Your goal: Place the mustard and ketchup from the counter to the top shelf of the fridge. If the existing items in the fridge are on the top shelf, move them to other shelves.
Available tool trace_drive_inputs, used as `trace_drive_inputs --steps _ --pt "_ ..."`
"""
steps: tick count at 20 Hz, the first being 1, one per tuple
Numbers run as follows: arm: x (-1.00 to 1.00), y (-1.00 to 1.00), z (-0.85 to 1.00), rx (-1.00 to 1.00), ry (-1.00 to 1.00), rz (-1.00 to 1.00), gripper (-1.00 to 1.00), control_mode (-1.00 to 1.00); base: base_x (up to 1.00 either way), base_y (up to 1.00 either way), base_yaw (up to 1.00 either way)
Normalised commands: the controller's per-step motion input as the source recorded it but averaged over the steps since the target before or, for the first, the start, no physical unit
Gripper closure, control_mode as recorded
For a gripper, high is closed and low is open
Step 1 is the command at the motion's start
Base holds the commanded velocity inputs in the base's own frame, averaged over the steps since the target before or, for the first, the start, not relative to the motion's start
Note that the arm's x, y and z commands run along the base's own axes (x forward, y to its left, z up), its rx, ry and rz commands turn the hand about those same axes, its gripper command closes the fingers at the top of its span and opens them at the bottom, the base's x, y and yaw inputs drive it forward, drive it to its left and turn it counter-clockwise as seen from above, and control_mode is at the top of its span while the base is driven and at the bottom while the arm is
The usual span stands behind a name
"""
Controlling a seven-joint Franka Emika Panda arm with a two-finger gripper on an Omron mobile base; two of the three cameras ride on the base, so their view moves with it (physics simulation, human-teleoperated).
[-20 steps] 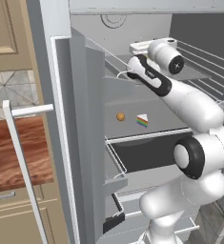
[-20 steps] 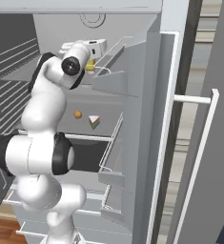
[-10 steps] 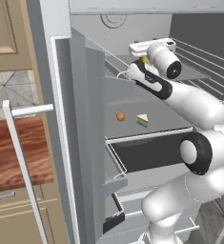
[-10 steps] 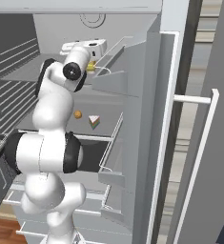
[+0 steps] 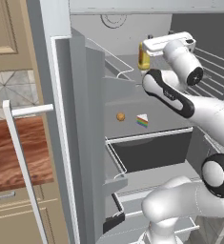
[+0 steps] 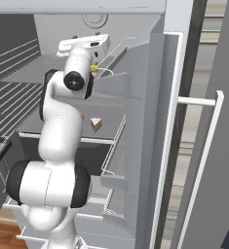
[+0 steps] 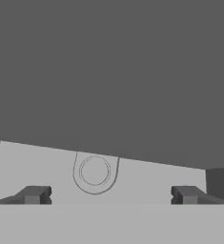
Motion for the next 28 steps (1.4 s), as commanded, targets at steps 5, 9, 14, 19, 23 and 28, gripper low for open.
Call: trace_drive_inputs --steps 5,9,14,19,23,28 --pt "-1.0 0.02 0.67 -0.01 0.04 -0.03 -1.0 -1.0 0.0 0.0 0.0" --pt "-1.0 0.0 -0.52 -0.08 0.03 -0.07 -1.0 -1.0 0.0 0.0 0.0" --pt "-1.0 0.06 -1.0 -0.2 0.14 -0.05 -1.0 -1.0 0.0 0.0 0.0" --pt "-1.0 0.24 -1.0 -0.18 0.42 -0.07 -1.0 -1.0 0.0 0.0 0.0" --pt "-1.0 0.19 -0.74 -0.04 0.71 -0.12 -1.0 -1.0 0.0 0.0 0.0" --pt "-0.83 0.02 -0.13 0.0 0.81 -0.15 -1.0 -1.0 0.0 0.0 0.0"
